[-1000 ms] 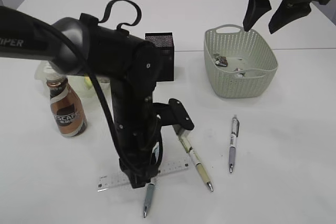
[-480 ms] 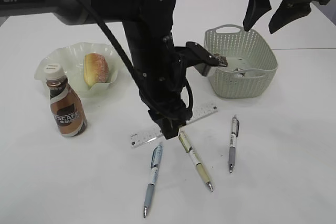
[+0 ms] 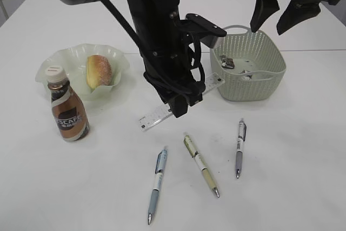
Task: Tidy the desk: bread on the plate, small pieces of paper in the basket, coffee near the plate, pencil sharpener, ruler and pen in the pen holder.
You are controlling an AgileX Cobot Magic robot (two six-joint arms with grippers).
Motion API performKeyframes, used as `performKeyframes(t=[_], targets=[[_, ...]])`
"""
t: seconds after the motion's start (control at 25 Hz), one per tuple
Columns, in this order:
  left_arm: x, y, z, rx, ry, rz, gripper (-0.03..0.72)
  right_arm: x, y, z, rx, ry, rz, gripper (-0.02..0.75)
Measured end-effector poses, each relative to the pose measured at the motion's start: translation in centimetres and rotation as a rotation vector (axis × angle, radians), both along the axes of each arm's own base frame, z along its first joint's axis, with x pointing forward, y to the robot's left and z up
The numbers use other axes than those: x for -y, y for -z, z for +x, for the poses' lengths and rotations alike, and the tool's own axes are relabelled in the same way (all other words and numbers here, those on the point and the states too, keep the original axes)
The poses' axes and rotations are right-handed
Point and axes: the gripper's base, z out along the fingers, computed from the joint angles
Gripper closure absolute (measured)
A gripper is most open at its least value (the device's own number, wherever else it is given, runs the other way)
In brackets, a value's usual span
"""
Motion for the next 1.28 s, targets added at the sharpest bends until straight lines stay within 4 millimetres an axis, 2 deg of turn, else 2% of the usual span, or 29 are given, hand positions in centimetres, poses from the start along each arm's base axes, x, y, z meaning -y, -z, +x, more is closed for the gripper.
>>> performKeyframes(t=[0.28, 0.48, 0.76, 1.04, 1.28], targets=[[-0.7, -0.8, 1.0, 0.053, -0.048, 0.023, 0.431, 0.0, 0.0, 0.0, 0.0, 0.0, 0.0, 0.336], [-2.2, -1.7, 2.3, 0.082, -0.118, -0.008, 0.431, 0.0, 0.0, 0.0, 0.0, 0.0, 0.002, 0.336], [-4.3, -5.5, 4.9, 0.278, -0.242, -0.198, 0.431, 0.0, 0.0, 0.0, 0.0, 0.0, 0.002, 0.336], [-5.0, -7.1, 7.5, 0.472, -0.297, -0.378, 0.431, 0.2, 0.0, 0.0, 0.004, 0.001, -0.021, 0.336], [-5.8, -9.4, 10.0, 0.718, -0.331, -0.573, 0.431, 0.3, 0.0, 0.0, 0.005, 0.002, -0.032, 0.336]])
